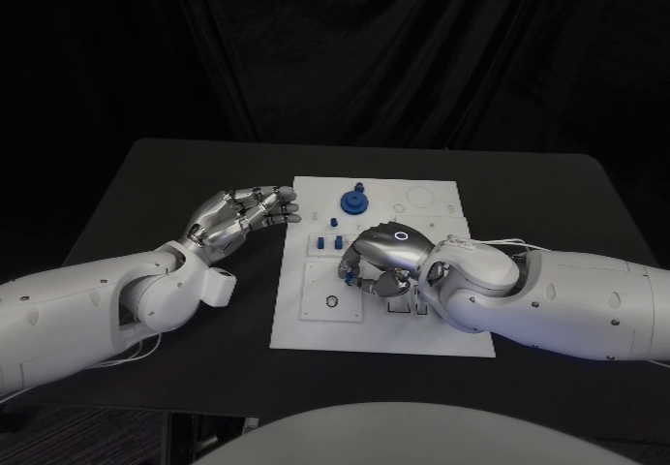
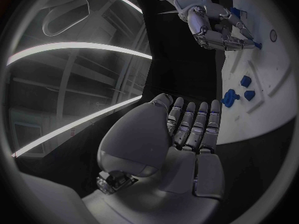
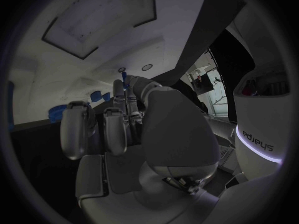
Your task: Assemble the parts on the task board
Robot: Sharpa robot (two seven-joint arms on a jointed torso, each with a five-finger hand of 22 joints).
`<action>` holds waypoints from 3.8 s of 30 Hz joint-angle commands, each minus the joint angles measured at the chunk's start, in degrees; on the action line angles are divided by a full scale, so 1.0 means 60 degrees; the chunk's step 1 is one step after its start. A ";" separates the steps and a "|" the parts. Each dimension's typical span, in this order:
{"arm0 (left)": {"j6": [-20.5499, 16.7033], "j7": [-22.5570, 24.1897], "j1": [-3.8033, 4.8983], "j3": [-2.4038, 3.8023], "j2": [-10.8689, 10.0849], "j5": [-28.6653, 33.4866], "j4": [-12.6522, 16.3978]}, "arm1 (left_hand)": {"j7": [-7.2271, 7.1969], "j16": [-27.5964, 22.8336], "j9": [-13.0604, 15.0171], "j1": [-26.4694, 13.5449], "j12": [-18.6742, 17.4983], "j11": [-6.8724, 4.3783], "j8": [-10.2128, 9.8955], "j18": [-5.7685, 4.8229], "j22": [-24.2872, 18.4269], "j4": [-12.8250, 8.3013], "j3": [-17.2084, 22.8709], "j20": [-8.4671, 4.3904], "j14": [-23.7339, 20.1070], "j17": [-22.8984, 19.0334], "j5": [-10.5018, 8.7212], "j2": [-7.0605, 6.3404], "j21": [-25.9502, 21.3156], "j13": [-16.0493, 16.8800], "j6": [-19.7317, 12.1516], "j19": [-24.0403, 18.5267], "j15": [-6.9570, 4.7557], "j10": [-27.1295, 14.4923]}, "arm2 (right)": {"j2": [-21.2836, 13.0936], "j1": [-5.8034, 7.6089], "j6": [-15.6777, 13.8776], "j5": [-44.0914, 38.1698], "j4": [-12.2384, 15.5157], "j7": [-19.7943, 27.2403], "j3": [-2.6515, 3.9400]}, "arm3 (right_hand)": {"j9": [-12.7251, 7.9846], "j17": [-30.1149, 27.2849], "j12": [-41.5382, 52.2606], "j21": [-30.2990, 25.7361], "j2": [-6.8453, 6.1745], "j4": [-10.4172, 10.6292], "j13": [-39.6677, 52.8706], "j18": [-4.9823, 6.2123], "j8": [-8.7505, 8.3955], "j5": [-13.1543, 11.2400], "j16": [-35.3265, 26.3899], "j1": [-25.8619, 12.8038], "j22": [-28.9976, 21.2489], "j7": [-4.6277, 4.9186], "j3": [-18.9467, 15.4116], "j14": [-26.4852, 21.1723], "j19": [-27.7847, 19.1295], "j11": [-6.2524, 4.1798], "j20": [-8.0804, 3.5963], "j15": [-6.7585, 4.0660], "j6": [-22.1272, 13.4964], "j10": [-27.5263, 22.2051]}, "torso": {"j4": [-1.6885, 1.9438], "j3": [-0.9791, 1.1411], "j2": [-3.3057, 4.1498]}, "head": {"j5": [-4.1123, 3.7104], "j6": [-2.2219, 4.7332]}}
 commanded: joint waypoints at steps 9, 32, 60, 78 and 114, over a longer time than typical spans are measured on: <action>0.0161 0.0487 -0.0052 0.0006 0.0017 0.0012 -0.0018 | 0.0029 0.0046 -0.0014 0.0027 0.0062 0.0014 0.0030 -0.0043 0.0015 -0.0015 0.0048 0.0013 -0.0040 -0.0015 0.0061 -0.0050 0.0055 -0.0008 0.0011 0.0079 0.0003 -0.0017 | -0.0057 -0.0041 0.0130 -0.0062 0.0030 -0.0244 0.0004 | 0.0016 -0.0051 0.0023 -0.0067 0.0021 -0.0031 -0.0010 0.0149 -0.0024 0.0018 -0.0059 0.0110 0.1826 0.0021 -0.0034 0.0454 0.0080 -0.0038 -0.0086 -0.0055 -0.0073 -0.0052 | -0.0005 -0.0006 -0.0004 | 0.0052 0.0002; 0.0186 0.0395 -0.0121 0.0006 0.0010 0.0012 -0.0039 | 0.0042 0.0058 -0.0021 0.0025 0.0069 0.0020 0.0023 -0.0042 0.0017 -0.0024 0.0078 0.0012 -0.0053 -0.0015 0.0064 -0.0045 0.0053 -0.0012 -0.0004 0.0077 0.0002 -0.0035 | -0.0108 -0.0043 0.0138 -0.0062 0.0093 -0.0319 0.0004 | 0.0021 -0.0075 0.0016 -0.0101 0.0029 -0.0033 -0.0008 0.0155 -0.0027 0.0023 -0.0074 0.0111 0.1815 0.0027 -0.0028 0.0445 0.0064 -0.0030 -0.0084 -0.0049 -0.0078 -0.0070 | 0.0000 0.0005 0.0001 | 0.0141 0.0002; 0.0253 0.0278 -0.0136 0.0006 0.0008 0.0012 -0.0050 | 0.0052 0.0081 -0.0028 0.0020 0.0075 0.0024 0.0018 -0.0042 0.0020 -0.0025 0.0127 0.0012 -0.0057 -0.0013 0.0071 -0.0012 0.0052 -0.0016 -0.0017 0.0075 0.0002 -0.0062 | -0.0056 -0.0043 0.0544 -0.0063 0.0070 -0.0534 0.0004 | 0.0033 -0.0332 -0.0041 -0.0349 0.0051 -0.0038 -0.0007 0.0208 -0.0073 0.0004 -0.0215 0.0107 0.1740 0.0059 -0.0006 0.0357 -0.0059 0.0016 -0.0059 -0.0009 -0.0145 -0.0194 | -0.0004 -0.0003 -0.0002 | 0.0145 0.0002; 0.0290 0.0221 -0.0140 0.0006 0.0027 0.0012 -0.0059 | 0.0052 0.0093 -0.0030 0.0019 0.0080 0.0025 0.0017 -0.0042 0.0022 -0.0027 0.0148 0.0012 -0.0056 -0.0012 0.0073 0.0001 0.0053 -0.0016 -0.0020 0.0075 0.0001 -0.0068 | 0.0041 -0.0043 0.1094 -0.0063 -0.0016 -0.0608 0.0003 | -0.0390 -0.1366 -0.0489 -0.1615 -0.0215 0.0425 -0.0111 0.0449 -0.0842 -0.0613 -0.0779 -0.0449 0.1368 -0.0075 -0.0436 -0.0154 -0.0731 0.0473 0.0279 0.0413 -0.1435 -0.1554 | -0.0007 -0.0005 -0.0004 | 0.0116 0.0002; 0.0218 0.0188 -0.0156 0.0006 -0.0052 0.0120 0.0022 | 0.0055 0.0125 -0.0031 0.0008 0.0103 0.0046 0.0026 -0.0037 0.0028 -0.0035 0.0184 0.0009 -0.0047 -0.0008 0.0075 0.0002 0.0057 -0.0014 -0.0009 0.0080 -0.0008 -0.0066 | -0.2292 0.1463 0.0920 0.1336 0.0934 -0.1294 -0.0028 | -0.1870 -0.2067 -0.0474 -0.2144 -0.0119 0.2282 -0.1237 0.0509 -0.0854 -0.0797 -0.0936 0.0783 0.1304 -0.0465 -0.2644 -0.0259 -0.0630 0.0854 0.0420 0.0497 -0.2554 -0.4300 | 0.0008 -0.0037 -0.0023 | -0.0142 0.0002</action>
